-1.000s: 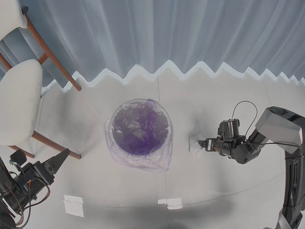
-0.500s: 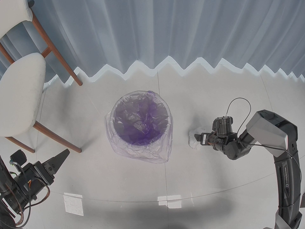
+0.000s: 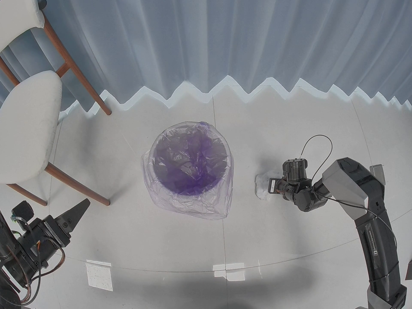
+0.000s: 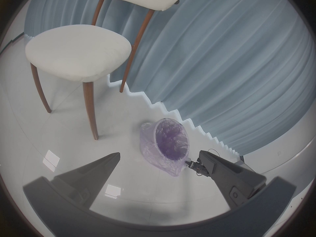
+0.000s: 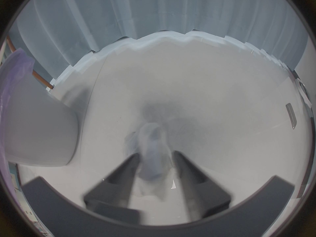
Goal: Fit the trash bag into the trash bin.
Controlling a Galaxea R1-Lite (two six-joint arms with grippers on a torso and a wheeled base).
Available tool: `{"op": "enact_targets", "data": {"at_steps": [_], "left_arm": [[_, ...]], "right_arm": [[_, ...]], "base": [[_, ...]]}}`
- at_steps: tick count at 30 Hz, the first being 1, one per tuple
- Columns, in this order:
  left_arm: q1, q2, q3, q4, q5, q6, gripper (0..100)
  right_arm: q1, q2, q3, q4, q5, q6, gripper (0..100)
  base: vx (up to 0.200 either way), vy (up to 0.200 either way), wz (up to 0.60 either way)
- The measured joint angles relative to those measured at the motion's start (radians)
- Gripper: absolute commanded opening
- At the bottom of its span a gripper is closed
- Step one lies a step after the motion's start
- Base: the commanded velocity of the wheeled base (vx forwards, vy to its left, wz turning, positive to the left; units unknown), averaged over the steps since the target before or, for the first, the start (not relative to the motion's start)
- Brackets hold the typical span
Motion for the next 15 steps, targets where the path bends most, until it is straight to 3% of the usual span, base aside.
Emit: {"op": "enact_targets", "data": {"at_steps": [8,15], "left_arm": [[0.019,-0.017,0.000,0.002,0.000,0.027,100],[0.020,-0.057,0.000,0.019,-0.006,0.056,100]], "right_arm": [[0.006,-0.001,0.011,0.004,0.000,0.008,0],[0.011,-0.198,0.203,-0.001,-0.001,0.007,0]], "base": [[0.000,0.000,0.00],[0.000,0.000,0.00]]}}
